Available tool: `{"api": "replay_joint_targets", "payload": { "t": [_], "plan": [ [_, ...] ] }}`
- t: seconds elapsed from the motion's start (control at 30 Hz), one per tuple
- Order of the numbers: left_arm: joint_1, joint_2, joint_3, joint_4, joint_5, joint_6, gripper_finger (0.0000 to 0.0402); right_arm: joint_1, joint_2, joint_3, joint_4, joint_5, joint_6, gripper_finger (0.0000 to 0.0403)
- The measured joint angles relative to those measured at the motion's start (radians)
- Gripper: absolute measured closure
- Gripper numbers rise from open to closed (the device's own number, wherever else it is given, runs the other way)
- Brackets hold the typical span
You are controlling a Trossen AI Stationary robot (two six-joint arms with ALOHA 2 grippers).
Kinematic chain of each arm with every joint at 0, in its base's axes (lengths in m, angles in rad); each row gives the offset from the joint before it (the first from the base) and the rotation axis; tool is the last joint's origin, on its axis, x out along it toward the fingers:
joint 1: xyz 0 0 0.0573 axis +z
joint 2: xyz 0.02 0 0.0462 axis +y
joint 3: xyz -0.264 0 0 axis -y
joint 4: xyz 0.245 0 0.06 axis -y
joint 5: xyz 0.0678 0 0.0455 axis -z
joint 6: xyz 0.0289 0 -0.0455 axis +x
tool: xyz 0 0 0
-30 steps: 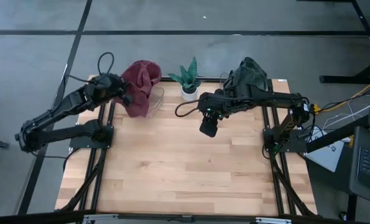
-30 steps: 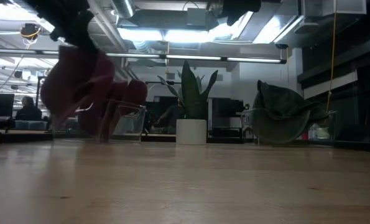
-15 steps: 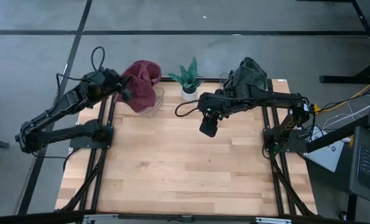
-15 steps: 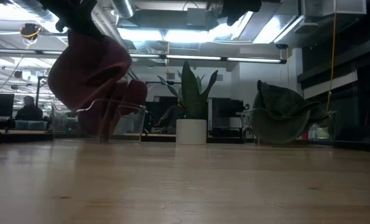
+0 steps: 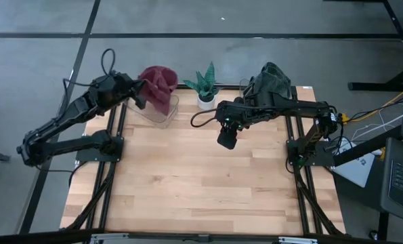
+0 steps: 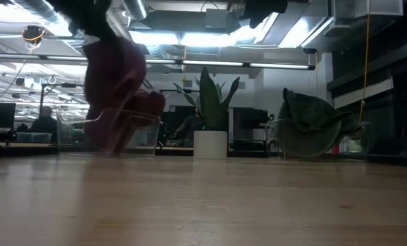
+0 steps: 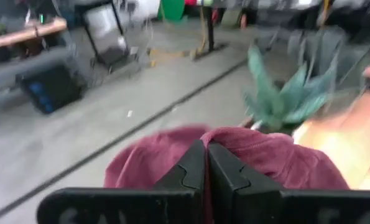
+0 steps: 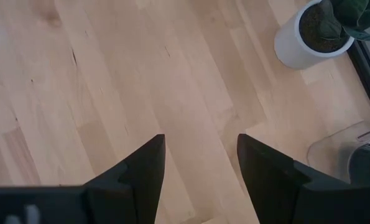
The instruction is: Pick & Place hat
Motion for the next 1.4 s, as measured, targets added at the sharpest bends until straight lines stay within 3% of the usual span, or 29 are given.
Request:
{"api": "replay_joint_targets", "payload": {
  "t": [0.13, 0.37, 0.57, 0.9, 1.1, 1.4],
  "plan": [
    [0.049, 0.026, -0.002, -0.072, 0.025, -0.019, 0.0398, 0.000, 0.000, 0.000, 0.000, 0.000, 0.009, 0.0204],
    [0.145, 0.042, -0.088, -0.035, 0.065, -0.046, 0.0398, 0.000, 0.000, 0.000, 0.000, 0.000, 0.008, 0.0204],
    [0.238, 0.065, -0.162, 0.071, 0.127, -0.075, 0.0398, 0.000, 0.000, 0.000, 0.000, 0.001, 0.000, 0.0204],
    [0.335, 0.114, -0.228, 0.277, 0.137, -0.034, 0.0391, 0.000, 0.000, 0.000, 0.015, 0.001, -0.011, 0.0204],
    [0.373, 0.200, -0.230, 0.281, 0.212, -0.054, 0.0340, 0.000, 0.000, 0.000, 0.016, 0.001, -0.011, 0.0204],
    [0.376, 0.245, -0.230, 0.366, 0.212, -0.024, 0.0225, 0.000, 0.000, 0.000, 0.015, 0.001, -0.011, 0.0204]
  ]
}}
